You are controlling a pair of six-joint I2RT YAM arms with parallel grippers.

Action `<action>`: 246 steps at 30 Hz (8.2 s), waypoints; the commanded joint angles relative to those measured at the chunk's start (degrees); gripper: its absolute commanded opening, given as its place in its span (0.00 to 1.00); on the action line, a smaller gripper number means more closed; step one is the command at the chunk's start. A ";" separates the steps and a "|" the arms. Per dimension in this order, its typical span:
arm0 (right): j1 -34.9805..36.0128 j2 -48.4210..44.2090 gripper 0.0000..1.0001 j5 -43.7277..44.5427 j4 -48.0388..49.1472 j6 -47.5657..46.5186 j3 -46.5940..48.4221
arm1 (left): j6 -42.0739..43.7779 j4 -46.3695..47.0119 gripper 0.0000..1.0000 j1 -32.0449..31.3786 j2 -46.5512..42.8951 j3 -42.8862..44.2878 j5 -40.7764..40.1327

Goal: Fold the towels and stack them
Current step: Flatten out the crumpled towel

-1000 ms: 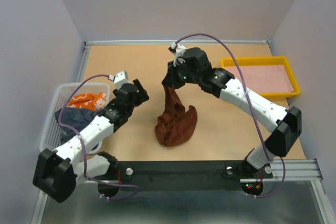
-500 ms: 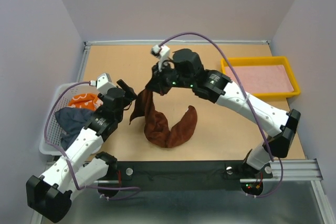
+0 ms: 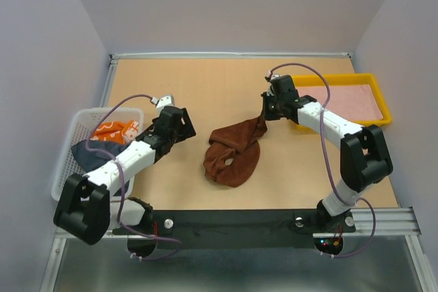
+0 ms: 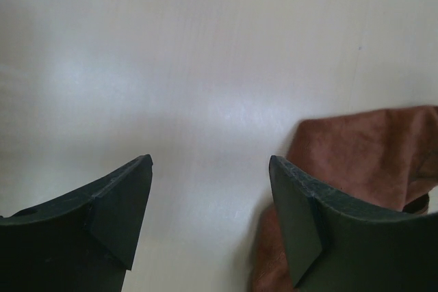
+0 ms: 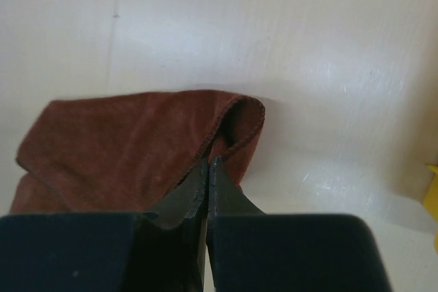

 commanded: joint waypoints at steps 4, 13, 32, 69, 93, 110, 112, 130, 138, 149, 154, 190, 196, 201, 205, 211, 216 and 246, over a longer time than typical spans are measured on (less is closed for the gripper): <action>-5.12 3.05 0.00 -5.38 8.28 1.32 -2.79 | 8.78 4.64 0.81 -3.02 9.75 8.32 11.43; -7.68 4.11 0.01 -8.20 11.18 2.11 -7.27 | 29.08 0.79 0.76 -21.04 19.86 21.60 -0.59; -9.53 2.70 0.00 -10.92 14.96 3.87 -13.17 | 34.19 -5.20 0.56 -34.06 39.91 34.10 -8.42; -10.14 10.95 0.01 -15.58 15.48 2.37 -2.18 | 21.98 -5.29 0.00 -4.01 29.35 32.16 6.61; -10.14 24.23 0.00 -16.11 15.40 -0.61 10.13 | 45.41 3.33 0.66 2.17 33.68 32.00 13.93; -10.14 23.26 0.00 -16.90 15.40 -1.85 7.31 | 56.16 -2.65 0.54 -9.01 43.16 37.26 -10.62; -10.14 23.26 0.00 -16.90 15.40 -1.93 7.31 | 56.69 -2.74 0.52 -9.10 44.13 37.70 -11.67; -10.14 23.62 0.00 -16.90 15.40 -1.76 7.14 | 61.70 -2.92 0.53 -11.56 45.36 38.05 -12.20; -10.06 23.53 0.01 -16.99 15.40 -1.67 6.87 | 61.96 -2.74 0.50 -11.47 48.43 39.46 -14.13; -10.14 23.70 0.00 -16.90 15.48 -1.58 6.87 | 62.49 -2.13 0.43 -11.38 49.67 39.72 -16.68; -10.14 23.62 0.00 -16.73 15.40 -1.58 6.79 | 62.49 -1.95 0.35 -10.86 49.93 40.69 -17.56; -10.14 14.84 0.01 -14.18 15.57 -4.92 17.15 | 42.19 -3.09 0.00 1.18 29.11 45.87 -3.06; -10.14 8.51 0.01 -10.41 15.40 -5.80 22.77 | 41.93 -3.35 0.00 1.27 19.53 52.81 -4.47; -10.14 1.30 0.00 -9.52 15.57 -5.19 29.89 | 41.57 -3.44 0.00 1.10 11.89 60.37 -3.24; -10.14 -4.05 0.01 -11.53 15.57 -5.01 32.71 | 41.05 -4.41 0.00 1.10 6.70 63.71 2.28; -10.14 -14.33 0.01 -17.24 15.48 -6.85 30.96 | 40.52 -4.85 0.00 0.92 -3.93 63.46 12.74; -10.14 -25.50 0.00 -22.25 15.40 -8.35 27.88 | 40.96 -5.20 0.00 0.83 -12.01 62.58 21.89; -10.14 -11.12 0.01 -10.49 20.92 -13.53 36.41 | 40.17 -0.47 0.00 4.25 10.98 68.57 4.67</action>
